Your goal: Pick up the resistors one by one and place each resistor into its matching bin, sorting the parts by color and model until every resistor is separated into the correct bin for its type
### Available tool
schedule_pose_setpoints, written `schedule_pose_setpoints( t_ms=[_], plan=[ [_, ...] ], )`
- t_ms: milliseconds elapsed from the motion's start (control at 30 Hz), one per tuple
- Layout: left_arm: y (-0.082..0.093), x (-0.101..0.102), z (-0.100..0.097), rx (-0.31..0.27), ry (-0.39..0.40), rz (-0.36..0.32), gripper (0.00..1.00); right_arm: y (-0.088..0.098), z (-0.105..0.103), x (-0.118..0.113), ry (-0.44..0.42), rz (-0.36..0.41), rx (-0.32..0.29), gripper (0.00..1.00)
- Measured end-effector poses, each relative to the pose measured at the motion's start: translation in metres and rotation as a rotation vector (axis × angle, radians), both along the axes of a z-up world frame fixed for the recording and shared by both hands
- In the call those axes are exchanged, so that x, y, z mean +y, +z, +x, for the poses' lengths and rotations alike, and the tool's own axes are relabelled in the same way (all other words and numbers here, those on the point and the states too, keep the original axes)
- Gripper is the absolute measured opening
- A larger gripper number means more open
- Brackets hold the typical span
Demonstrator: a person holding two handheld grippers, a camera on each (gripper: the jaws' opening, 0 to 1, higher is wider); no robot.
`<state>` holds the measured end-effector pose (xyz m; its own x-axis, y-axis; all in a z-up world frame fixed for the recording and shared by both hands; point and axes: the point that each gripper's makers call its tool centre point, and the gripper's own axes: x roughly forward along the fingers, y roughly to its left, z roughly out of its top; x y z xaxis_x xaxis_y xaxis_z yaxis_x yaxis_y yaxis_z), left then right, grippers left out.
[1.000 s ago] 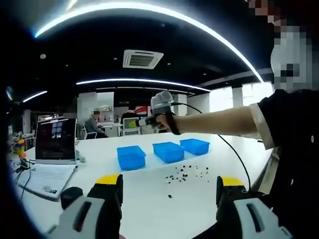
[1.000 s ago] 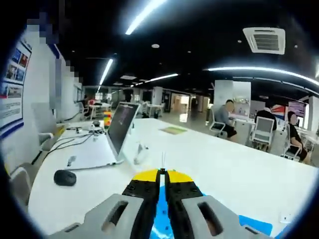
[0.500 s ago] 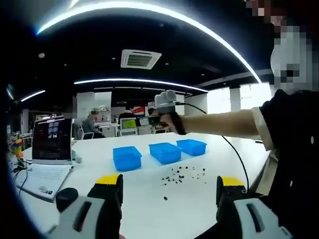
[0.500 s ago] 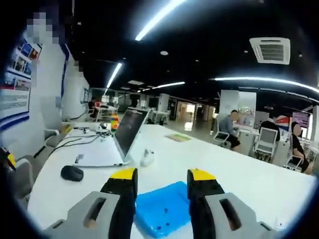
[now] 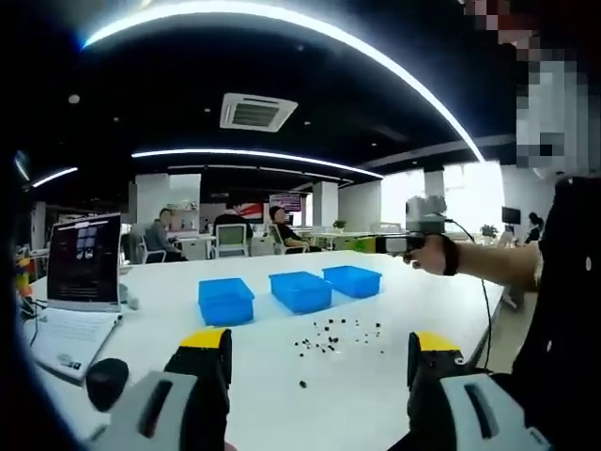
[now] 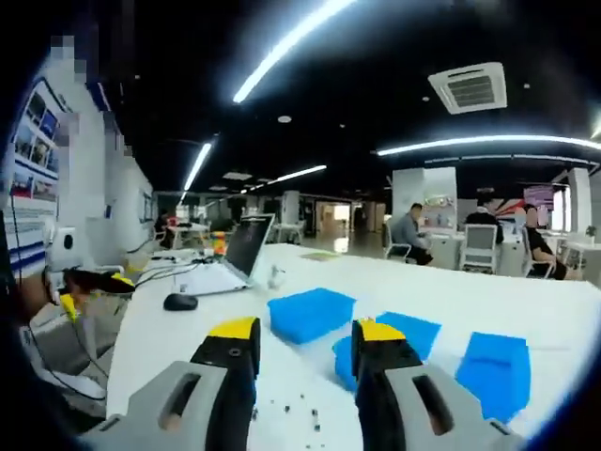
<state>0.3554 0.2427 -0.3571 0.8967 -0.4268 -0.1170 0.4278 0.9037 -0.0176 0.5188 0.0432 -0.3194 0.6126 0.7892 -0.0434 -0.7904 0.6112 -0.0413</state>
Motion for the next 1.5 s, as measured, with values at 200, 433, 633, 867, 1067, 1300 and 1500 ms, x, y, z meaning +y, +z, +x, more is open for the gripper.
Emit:
schedule_pose_setpoints(
  t_ms=[200,433,633,867,1067,1300,1500],
  plan=[
    [0.0,-0.004,0.006,0.001,-0.021,0.01,0.77,-0.021,-0.053,-0.071,-0.144,-0.009,-0.009,0.39],
    [-0.004,-0.004,0.007,0.01,-0.028,0.011,0.77,-0.026,-0.094,-0.101,-0.227,0.006,0.023,0.38],
    [-0.008,-0.005,0.005,0.018,-0.025,0.014,0.77,-0.02,-0.087,-0.087,-0.157,-0.054,0.006,0.38],
    [-0.01,0.001,0.001,0.022,-0.006,0.021,0.77,-0.014,-0.076,-0.06,0.024,-0.191,-0.027,0.37],
    [-0.013,0.009,-0.002,0.027,0.019,0.024,0.77,-0.014,-0.066,-0.029,0.216,-0.334,-0.06,0.35],
    [-0.017,0.015,-0.007,0.038,0.034,0.019,0.77,-0.014,-0.059,0.019,0.445,-0.525,-0.157,0.35],
    [-0.022,0.019,-0.008,0.052,0.04,0.015,0.77,-0.018,-0.059,0.063,0.634,-0.682,-0.27,0.35]
  ],
)
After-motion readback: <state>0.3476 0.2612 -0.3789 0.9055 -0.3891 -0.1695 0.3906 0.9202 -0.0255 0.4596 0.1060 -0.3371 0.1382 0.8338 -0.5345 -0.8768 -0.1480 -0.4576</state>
